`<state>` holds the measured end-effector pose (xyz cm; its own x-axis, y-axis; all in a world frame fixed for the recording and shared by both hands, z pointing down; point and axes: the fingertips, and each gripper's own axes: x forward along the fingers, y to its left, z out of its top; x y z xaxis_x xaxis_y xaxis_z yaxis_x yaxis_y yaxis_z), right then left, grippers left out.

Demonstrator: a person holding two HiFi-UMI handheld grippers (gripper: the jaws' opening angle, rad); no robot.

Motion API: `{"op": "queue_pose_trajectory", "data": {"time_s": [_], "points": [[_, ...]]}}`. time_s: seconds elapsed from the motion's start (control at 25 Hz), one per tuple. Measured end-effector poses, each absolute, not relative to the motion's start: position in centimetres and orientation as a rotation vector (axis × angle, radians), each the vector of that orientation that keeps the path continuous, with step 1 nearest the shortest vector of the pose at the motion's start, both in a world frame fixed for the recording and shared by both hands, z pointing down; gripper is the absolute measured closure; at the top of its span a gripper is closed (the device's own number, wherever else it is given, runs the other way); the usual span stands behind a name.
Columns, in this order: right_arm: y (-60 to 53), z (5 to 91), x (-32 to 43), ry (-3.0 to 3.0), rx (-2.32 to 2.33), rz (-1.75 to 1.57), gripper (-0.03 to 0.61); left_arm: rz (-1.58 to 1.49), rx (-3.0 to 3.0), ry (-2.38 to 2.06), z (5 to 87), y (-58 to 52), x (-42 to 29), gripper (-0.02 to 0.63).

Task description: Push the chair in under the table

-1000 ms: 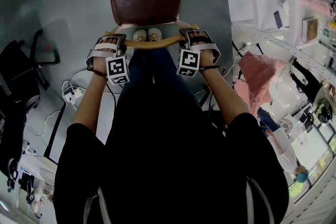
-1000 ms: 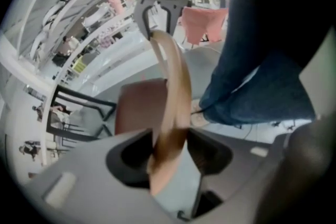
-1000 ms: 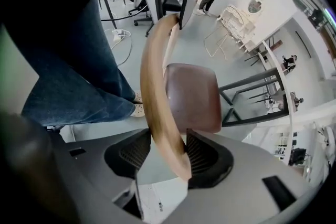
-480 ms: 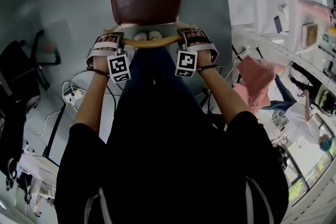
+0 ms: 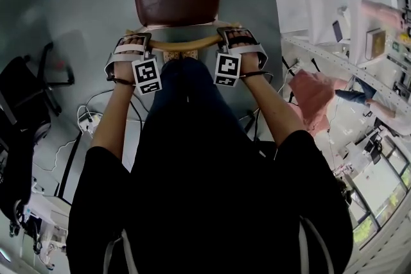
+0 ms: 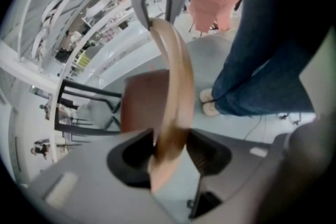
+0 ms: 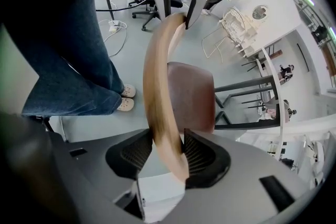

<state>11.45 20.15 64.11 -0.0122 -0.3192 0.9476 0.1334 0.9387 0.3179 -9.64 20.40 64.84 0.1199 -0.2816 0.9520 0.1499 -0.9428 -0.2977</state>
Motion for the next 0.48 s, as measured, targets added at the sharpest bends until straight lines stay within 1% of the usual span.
{"op": "queue_pose_trajectory", "data": {"time_s": [0.48], "points": [[15.4, 64.2, 11.5, -1.527, 0.194, -0.354, 0.385, -1.896, -2.073, 0.14, 64.9, 15.4, -9.7, 0.413]]}}
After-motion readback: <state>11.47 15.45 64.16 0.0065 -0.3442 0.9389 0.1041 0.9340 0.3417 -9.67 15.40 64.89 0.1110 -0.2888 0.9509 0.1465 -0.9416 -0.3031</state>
